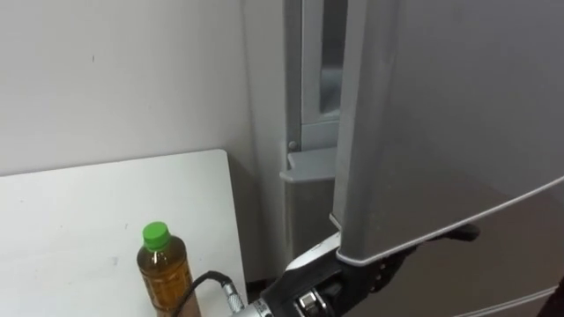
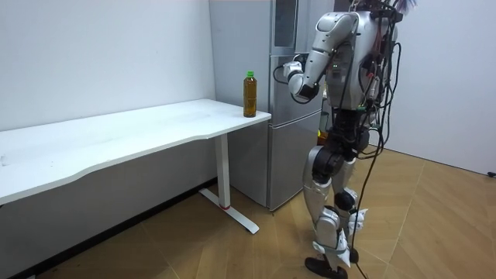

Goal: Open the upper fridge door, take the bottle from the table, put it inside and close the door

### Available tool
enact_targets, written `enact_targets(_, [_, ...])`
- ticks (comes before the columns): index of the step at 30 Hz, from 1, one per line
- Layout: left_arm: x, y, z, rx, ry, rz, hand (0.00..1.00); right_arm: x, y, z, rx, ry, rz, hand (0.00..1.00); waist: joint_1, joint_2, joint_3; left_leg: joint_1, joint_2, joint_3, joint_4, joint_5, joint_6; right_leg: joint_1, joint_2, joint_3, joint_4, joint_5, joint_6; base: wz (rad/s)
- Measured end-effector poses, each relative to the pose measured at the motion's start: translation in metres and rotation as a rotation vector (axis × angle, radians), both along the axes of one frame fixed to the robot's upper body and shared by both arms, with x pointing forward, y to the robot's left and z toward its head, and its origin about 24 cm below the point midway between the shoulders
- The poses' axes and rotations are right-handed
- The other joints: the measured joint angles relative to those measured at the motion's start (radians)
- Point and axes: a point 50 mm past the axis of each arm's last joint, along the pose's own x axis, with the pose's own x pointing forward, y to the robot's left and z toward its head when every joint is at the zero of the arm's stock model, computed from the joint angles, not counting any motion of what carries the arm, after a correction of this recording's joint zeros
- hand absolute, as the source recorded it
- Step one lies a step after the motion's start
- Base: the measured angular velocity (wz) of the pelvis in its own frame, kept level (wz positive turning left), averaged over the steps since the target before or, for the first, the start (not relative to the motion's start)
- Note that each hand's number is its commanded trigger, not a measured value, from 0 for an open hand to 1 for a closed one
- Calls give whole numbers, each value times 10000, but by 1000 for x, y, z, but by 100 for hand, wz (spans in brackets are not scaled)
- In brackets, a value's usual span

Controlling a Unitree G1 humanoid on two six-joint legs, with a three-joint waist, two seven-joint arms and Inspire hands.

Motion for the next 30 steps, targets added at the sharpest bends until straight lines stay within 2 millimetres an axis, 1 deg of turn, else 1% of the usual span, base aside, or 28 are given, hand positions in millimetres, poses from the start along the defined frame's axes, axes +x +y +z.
enact_targets(4, [5,8,2,207,-259,559,0,-1,0,0,-18,-83,-114,0,-38,27,22,-22,5,-11,41,1,-2,1,6,1,-6,-9,-15,0])
enact_targets(11, [5,12,8,1087,-1199,1162,0,-4,0,-1,-47,-171,-569,0,-31,33,17,-184,10,-44,209,1,-2,0,-2,2,-102,-5,-23,2])
enact_targets(16, [5,16,8,1313,-1279,1249,0,-6,1,-1,-166,-285,-728,0,-91,43,10,-197,10,-162,319,1,-2,87,-12,-53,-142,-4,-27,4])
enact_targets(19, [5,17,7,1401,-1293,1265,0,-5,2,-2,-133,-293,-842,0,-243,47,7,-191,10,-271,319,3,-5,133,-5,-89,-148,-4,-28,9])
enact_targets(25, [6,19,7,1512,-1307,1288,0,-4,2,-2,-61,-274,-961,0,-337,49,6,-187,2,-272,317,3,-5,133,-13,-83,-145,0,-35,1])
enact_targets(30, [6,19,6,1562,-1306,1297,0,-5,2,-2,-73,-268,-1057,0,-340,67,-5,-186,2,-276,317,3,-5,130,-6,-66,-139,11,-52,0])
